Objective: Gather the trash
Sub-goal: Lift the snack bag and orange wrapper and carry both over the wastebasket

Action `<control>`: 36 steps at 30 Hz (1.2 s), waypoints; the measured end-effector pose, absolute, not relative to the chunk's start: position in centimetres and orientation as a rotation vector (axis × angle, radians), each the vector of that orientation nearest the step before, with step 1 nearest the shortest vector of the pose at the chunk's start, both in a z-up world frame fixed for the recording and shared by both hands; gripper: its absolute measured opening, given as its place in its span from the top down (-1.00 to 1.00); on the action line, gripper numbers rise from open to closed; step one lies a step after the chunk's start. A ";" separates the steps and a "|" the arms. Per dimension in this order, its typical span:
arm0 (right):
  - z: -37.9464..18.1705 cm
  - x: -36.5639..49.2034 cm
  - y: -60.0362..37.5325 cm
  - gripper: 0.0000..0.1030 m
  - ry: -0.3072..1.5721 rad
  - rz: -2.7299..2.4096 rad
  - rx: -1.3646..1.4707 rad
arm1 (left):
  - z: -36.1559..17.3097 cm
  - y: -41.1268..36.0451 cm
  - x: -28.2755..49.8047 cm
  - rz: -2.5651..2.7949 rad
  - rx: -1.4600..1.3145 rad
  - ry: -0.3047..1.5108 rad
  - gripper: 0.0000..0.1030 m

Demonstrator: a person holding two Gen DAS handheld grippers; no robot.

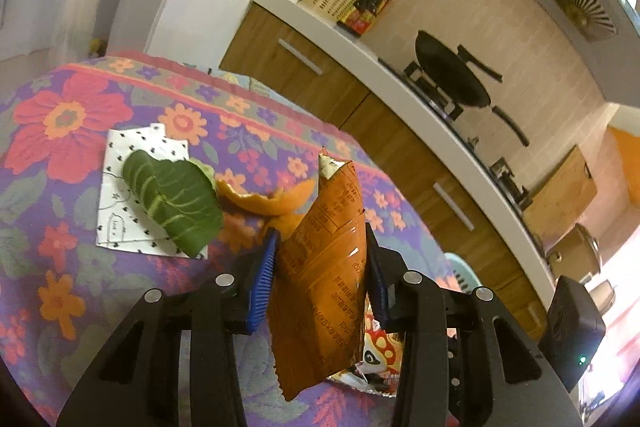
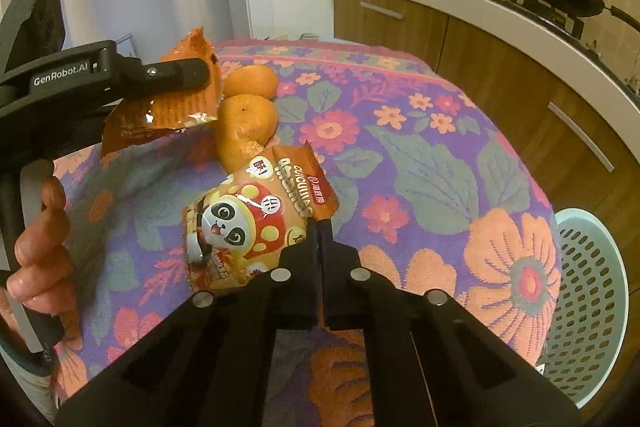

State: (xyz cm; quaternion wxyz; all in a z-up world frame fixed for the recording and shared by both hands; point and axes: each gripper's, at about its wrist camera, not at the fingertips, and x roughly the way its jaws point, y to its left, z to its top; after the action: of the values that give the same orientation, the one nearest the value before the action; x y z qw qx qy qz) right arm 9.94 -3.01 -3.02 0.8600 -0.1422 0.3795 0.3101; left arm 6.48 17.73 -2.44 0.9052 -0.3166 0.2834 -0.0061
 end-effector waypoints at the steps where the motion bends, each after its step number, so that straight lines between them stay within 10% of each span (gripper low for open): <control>1: -2.9 9.9 -3.2 1.00 0.788 0.649 -0.290 | -2.3 17.9 6.3 -0.004 -0.656 0.577 0.26; 16: -1.4 7.1 -8.2 0.83 0.763 0.585 -0.227 | -0.7 21.8 3.0 0.121 -0.736 0.422 0.22; 20: -1.5 6.3 -9.1 -0.40 0.742 0.563 -0.237 | -0.4 21.7 2.9 0.119 -0.726 0.420 0.21; 36: -3.4 12.5 -5.3 -0.31 0.894 0.599 -0.219 | 0.0 19.5 3.6 0.100 -0.608 0.447 0.19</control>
State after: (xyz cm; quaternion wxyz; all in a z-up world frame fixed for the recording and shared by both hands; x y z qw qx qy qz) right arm 12.53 -5.30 -3.39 0.8530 -0.1043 0.4248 0.2849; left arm 3.64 19.52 0.00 0.9285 -0.2966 0.2181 0.0489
